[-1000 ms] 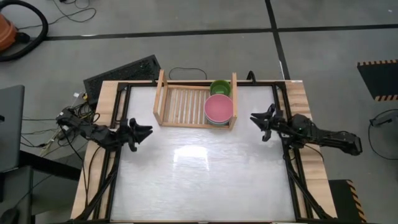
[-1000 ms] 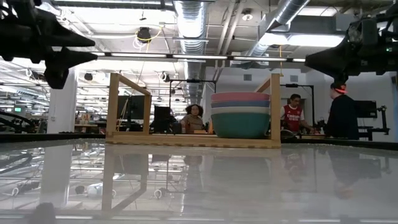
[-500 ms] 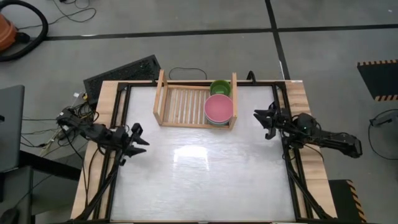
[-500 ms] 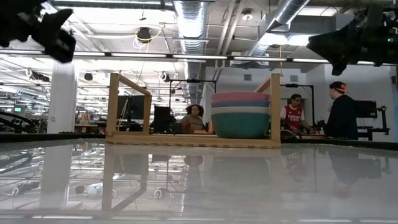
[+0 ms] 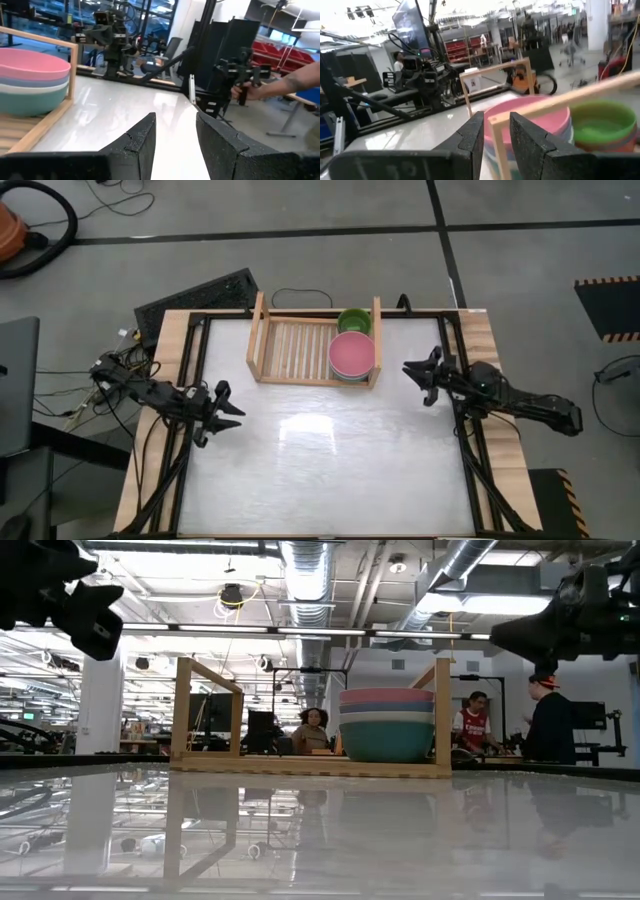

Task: Place and stack bowls onto a shelf
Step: Return to Home Position

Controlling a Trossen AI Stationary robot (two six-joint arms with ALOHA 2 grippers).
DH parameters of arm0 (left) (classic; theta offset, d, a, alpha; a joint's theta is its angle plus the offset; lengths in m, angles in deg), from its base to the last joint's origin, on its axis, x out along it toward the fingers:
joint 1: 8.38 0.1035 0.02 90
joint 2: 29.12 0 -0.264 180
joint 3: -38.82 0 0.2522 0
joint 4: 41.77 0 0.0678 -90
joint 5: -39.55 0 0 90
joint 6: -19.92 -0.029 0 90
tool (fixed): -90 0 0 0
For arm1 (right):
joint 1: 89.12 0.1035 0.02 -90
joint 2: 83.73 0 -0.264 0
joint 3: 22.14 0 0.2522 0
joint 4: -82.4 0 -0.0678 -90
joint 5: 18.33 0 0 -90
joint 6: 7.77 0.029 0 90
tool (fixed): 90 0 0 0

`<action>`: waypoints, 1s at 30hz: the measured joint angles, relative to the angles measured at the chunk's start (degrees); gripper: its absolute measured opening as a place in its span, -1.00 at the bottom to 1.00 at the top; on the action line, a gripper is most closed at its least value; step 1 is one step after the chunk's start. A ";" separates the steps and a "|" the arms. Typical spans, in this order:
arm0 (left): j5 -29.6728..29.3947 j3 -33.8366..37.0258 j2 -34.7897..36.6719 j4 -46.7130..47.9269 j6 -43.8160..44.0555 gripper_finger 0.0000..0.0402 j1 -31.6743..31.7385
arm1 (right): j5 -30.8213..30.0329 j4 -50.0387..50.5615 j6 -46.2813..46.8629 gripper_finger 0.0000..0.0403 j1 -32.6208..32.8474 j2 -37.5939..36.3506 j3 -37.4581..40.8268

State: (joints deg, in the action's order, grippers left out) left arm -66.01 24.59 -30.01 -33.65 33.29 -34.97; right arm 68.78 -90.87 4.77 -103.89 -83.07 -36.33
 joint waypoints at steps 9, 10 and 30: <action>-0.19 0.02 -0.24 1.59 -1.69 -0.37 0.00 | 0.17 5.50 3.96 -0.41 0.60 0.19 0.00; -0.21 0.04 -0.24 1.59 -1.67 -0.37 0.00 | 0.18 5.53 3.96 -0.41 0.60 0.16 0.00; -0.21 0.07 -0.24 1.50 -1.60 -0.37 0.00 | 0.16 6.11 4.09 -0.41 0.60 0.07 -0.02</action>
State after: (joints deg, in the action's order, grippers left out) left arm -66.22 24.65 -30.25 -32.15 31.69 -34.97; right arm 68.95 -84.76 8.86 -103.29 -83.00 -36.35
